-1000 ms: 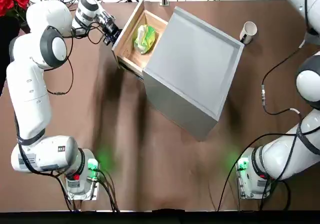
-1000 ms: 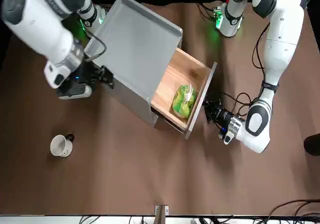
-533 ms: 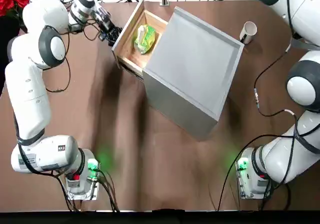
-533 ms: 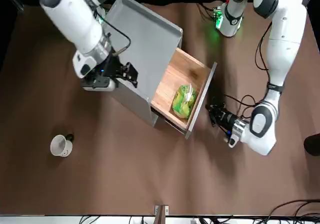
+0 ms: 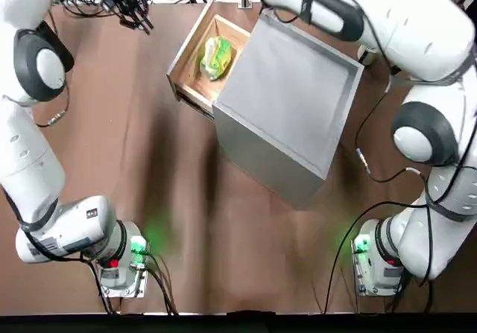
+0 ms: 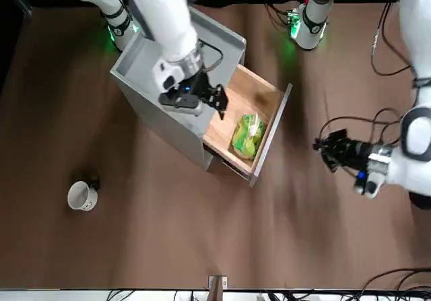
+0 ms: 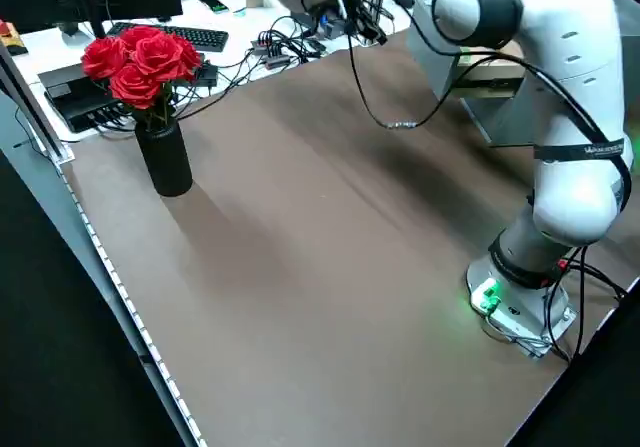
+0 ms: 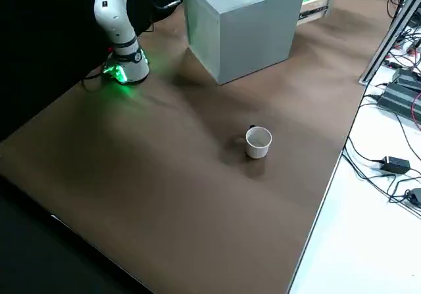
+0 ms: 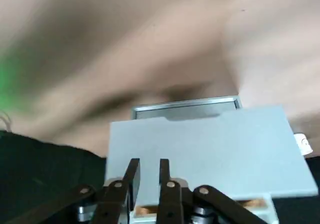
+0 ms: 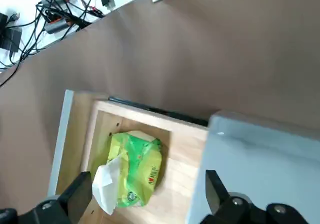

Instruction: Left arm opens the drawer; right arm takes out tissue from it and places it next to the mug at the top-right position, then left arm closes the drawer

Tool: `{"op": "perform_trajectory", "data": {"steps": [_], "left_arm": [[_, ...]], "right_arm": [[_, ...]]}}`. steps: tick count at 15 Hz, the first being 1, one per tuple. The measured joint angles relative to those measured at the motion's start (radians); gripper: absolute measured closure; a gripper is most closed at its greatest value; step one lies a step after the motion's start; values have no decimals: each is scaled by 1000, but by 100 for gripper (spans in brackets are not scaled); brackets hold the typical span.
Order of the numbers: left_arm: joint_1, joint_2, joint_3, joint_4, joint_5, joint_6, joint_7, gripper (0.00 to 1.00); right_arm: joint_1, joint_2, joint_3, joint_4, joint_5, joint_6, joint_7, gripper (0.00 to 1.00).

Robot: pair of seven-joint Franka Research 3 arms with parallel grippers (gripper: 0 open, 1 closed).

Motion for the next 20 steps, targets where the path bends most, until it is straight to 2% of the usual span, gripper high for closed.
{"op": "perform_trajectory", "data": {"steps": [1, 4, 8, 12, 13, 15, 19, 20], "left_arm": [[11, -40, 0, 1, 16, -6, 34, 77], [46, -162, 2, 3, 117, -13, 142, 53], [59, -271, 4, 2, 239, -18, 280, 45], [53, -324, -2, 12, 366, 10, 429, 39], [52, -332, -11, 14, 395, 22, 469, 33], [48, -340, -32, 14, 432, 48, 544, 31], [6, -343, -47, 17, 464, 82, 583, 1], [-10, -343, -47, 17, 474, 85, 583, 0]], "right_arm": [[16, 21, 0, 14, -10, 9, 13, 0], [52, 88, -2, 65, -18, 15, 56, 0], [93, 168, -3, 102, -37, 87, 115, 0], [133, 209, -4, 112, -63, 140, 200, 0], [137, 218, -4, 112, -64, 148, 222, 0], [144, 238, -5, 113, -65, 160, 260, 0], [168, 284, -5, 115, -67, 179, 325, 0], [171, 294, -6, 115, -67, 194, 338, 0]]}}
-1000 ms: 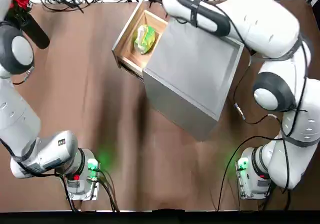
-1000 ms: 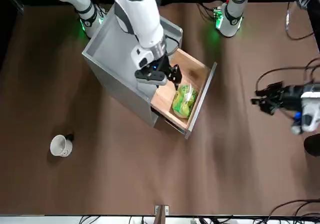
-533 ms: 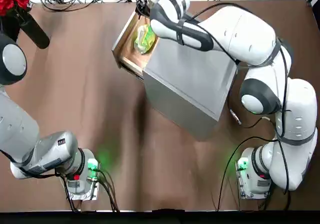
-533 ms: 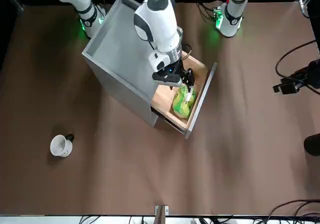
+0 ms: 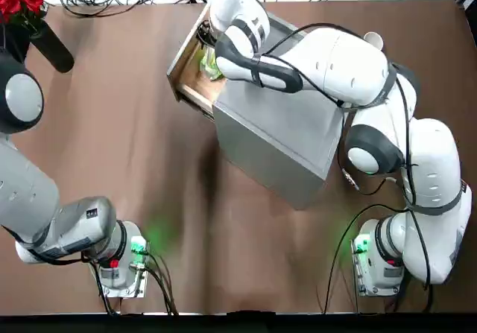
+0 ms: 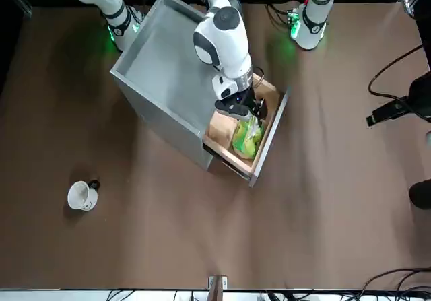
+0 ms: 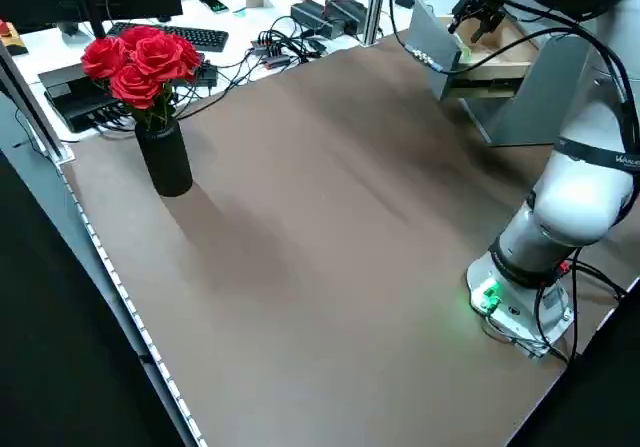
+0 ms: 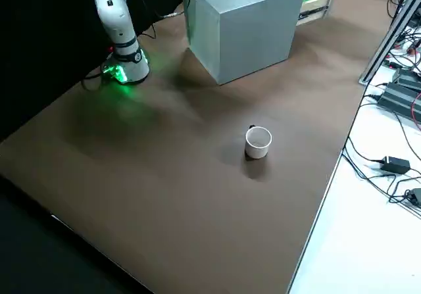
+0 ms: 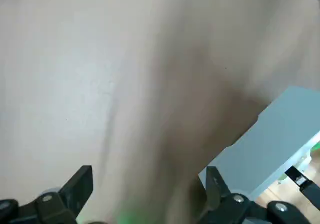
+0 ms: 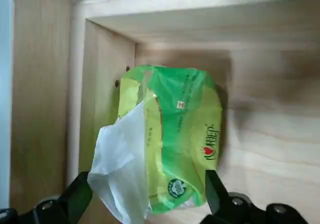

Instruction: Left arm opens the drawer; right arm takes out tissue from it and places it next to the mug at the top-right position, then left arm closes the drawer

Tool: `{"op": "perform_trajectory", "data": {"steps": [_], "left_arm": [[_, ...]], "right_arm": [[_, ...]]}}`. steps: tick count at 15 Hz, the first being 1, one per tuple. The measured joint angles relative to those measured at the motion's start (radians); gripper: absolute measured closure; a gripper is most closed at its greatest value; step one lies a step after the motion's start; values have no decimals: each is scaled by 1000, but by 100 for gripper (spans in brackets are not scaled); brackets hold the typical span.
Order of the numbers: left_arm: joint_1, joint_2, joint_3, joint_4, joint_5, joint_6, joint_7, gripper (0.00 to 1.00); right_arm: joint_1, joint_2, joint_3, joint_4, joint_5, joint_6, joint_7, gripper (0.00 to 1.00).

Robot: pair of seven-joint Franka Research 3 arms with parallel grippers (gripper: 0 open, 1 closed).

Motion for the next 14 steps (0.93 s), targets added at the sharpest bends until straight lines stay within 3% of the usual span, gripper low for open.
{"op": "perform_trajectory", "data": {"steps": [3, 7, 9, 10, 12, 14], "left_arm": [[-64, -5, 2, 2, 79, 2, 14, 0], [-201, -34, 131, 3, 120, 0, 182, 0], [-217, -38, 164, 3, 120, -1, 218, 0], [-216, -38, 167, 3, 119, -1, 222, 0], [-219, -38, 168, 3, 119, -1, 222, 0], [-228, -38, 166, 3, 117, 0, 221, 0]], "right_arm": [[3, 26, -1, 2, 0, 37, 23, 0], [7, 48, -5, 3, -26, 39, 27, 0], [9, 49, -6, 3, -35, 39, 27, 4], [10, 49, -6, 3, -40, 39, 27, 12], [13, 49, -6, 3, -49, 39, 27, 16], [18, 49, -7, 4, -51, 39, 27, 35]]}}
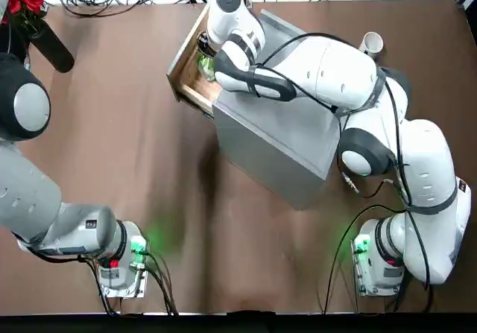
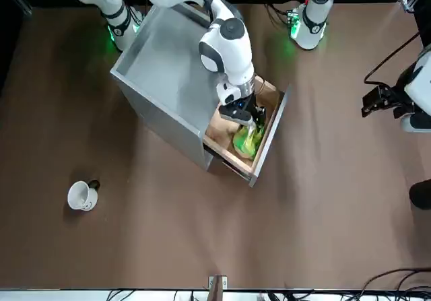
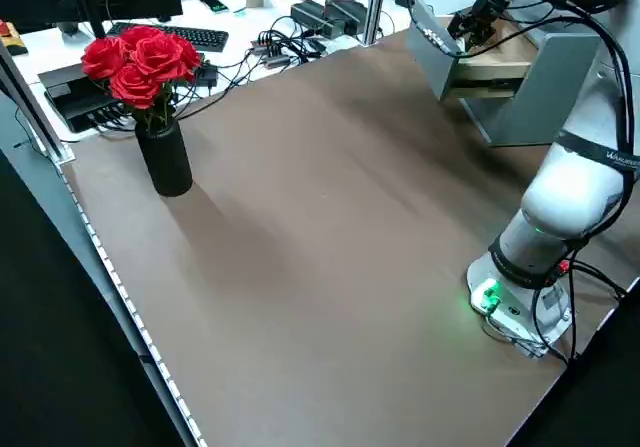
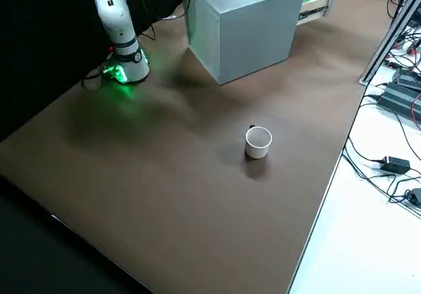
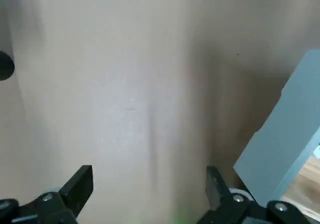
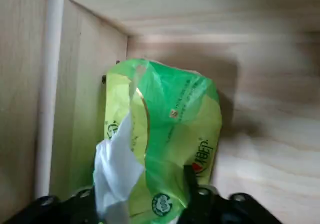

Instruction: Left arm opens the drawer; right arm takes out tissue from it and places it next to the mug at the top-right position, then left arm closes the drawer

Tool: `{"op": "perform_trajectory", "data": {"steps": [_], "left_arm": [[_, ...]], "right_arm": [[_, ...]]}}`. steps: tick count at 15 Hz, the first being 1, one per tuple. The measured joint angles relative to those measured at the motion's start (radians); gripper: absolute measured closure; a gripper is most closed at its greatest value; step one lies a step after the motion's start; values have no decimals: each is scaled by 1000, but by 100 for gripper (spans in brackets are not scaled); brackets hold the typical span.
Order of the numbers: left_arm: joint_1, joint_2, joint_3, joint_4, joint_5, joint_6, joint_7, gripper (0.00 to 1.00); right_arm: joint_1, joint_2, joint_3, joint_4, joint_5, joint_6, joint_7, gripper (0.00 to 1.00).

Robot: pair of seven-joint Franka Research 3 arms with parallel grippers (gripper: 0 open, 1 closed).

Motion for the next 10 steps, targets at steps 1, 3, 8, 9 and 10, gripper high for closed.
{"op": "perform_trajectory", "data": {"steps": [1, 3, 8, 9, 10], "left_arm": [[-5, 0, -2, 0, -2, 1, -2, 0], [-10, 0, -9, 0, -3, 16, -5, 0], [-10, -5, -15, 1, -3, 23, 72, 0], [-8, -6, -15, 1, -3, 23, 87, 0], [-7, -8, -15, 1, -3, 23, 96, 0]], "right_arm": [[1, 0, -1, 1, 0, 0, 0, 46], [3, 0, -2, 3, -2, 0, 0, 64], [4, 0, -6, 20, -10, 0, 3, 98], [4, -2, -6, 26, -10, 0, 5, 98], [4, -5, -7, 31, -10, 0, 14, 98]]}}
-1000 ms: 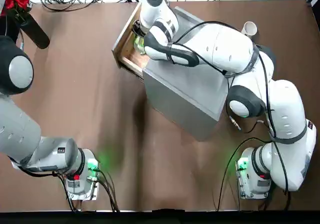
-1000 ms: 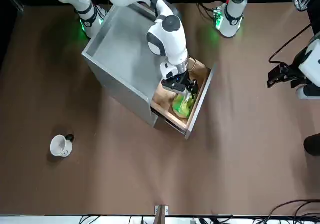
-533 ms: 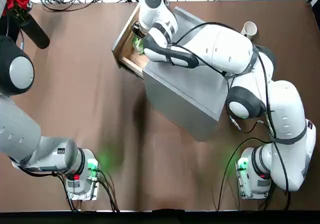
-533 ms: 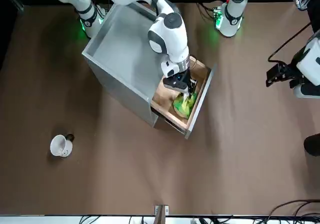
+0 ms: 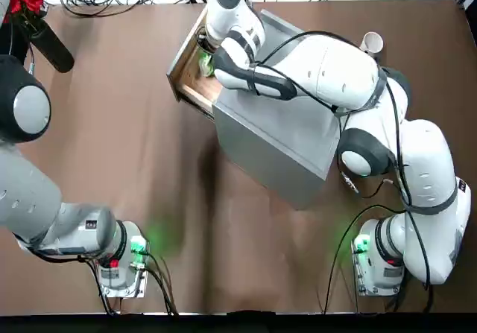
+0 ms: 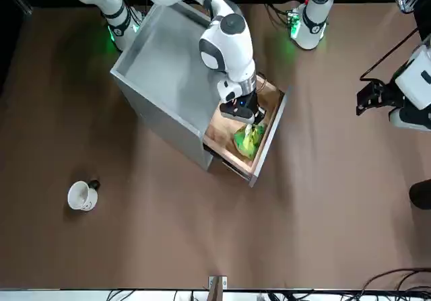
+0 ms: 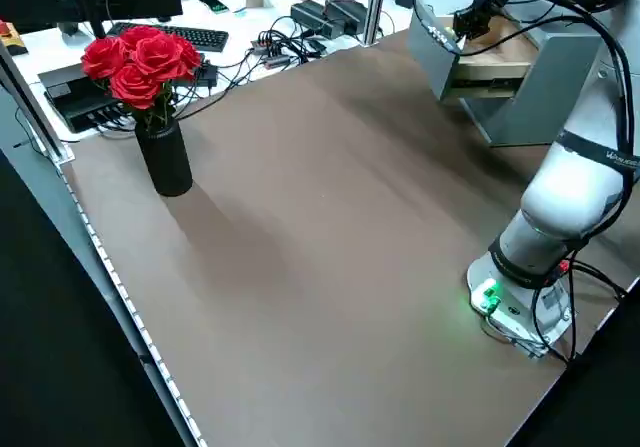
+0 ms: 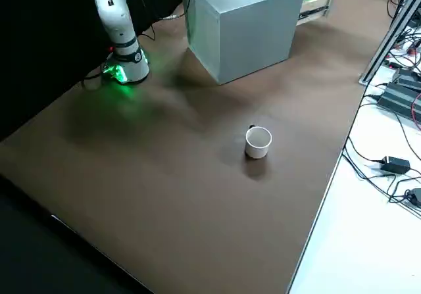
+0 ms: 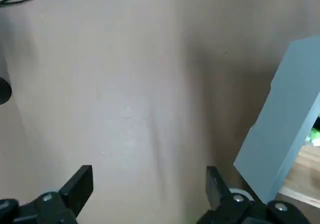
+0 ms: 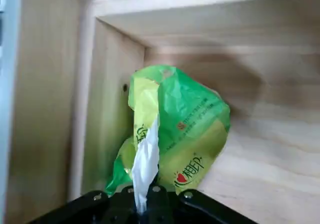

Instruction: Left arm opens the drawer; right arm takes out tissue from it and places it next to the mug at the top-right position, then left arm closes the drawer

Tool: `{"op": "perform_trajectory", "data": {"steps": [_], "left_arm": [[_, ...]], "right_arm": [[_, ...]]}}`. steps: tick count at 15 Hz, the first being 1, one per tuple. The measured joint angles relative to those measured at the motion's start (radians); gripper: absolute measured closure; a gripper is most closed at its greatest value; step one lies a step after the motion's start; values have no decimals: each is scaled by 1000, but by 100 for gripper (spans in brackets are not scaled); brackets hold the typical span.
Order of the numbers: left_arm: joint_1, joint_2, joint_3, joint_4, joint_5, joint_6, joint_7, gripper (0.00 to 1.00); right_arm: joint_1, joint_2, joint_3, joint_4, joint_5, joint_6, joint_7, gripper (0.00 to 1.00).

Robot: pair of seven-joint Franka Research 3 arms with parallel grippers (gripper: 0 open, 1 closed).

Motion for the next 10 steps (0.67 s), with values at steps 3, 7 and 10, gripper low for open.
{"op": "perform_trajectory", "data": {"steps": [3, 7, 10], "left_arm": [[1, -1, 0, -1, 0, -1, 6, 0], [-3, 5, -1, -11, -1, -4, 6, 0], [-3, 22, 0, -17, -1, -5, 5, 2]], "right_arm": [[-14, -29, -7, 17, 2, -11, 27, 98], [-58, -103, -7, 22, 39, -20, 29, 98], [-91, -165, -7, 23, 94, -77, 29, 98]]}}
